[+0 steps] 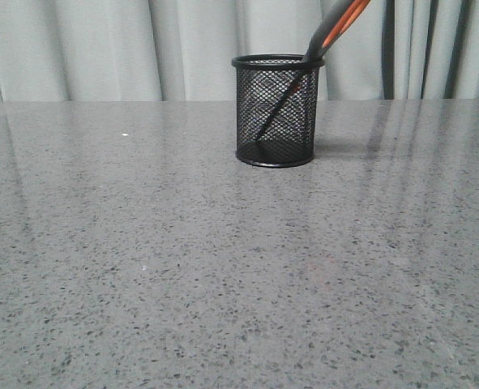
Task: Put scissors into bucket
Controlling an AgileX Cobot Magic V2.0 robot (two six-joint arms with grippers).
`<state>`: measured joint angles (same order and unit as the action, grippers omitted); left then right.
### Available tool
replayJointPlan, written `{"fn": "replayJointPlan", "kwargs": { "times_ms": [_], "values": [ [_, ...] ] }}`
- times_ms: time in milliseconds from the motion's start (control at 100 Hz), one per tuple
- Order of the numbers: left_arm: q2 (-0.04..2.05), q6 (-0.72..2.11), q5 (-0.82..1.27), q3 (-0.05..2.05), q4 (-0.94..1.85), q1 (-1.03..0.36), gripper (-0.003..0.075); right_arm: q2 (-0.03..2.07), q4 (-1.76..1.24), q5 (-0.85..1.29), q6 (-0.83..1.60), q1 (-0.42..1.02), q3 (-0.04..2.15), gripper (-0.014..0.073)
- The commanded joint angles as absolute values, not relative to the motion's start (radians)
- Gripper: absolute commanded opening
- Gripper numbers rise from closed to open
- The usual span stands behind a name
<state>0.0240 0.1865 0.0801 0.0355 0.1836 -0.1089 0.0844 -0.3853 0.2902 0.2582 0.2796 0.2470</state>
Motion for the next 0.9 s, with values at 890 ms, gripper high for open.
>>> {"fn": "replayJointPlan", "kwargs": {
  "times_ms": [890],
  "values": [
    [-0.029,0.023,0.07,-0.025,0.077,-0.086,-0.0021,0.095,-0.393,0.209,0.266,0.273,0.274,-0.0064]
  ]
}}
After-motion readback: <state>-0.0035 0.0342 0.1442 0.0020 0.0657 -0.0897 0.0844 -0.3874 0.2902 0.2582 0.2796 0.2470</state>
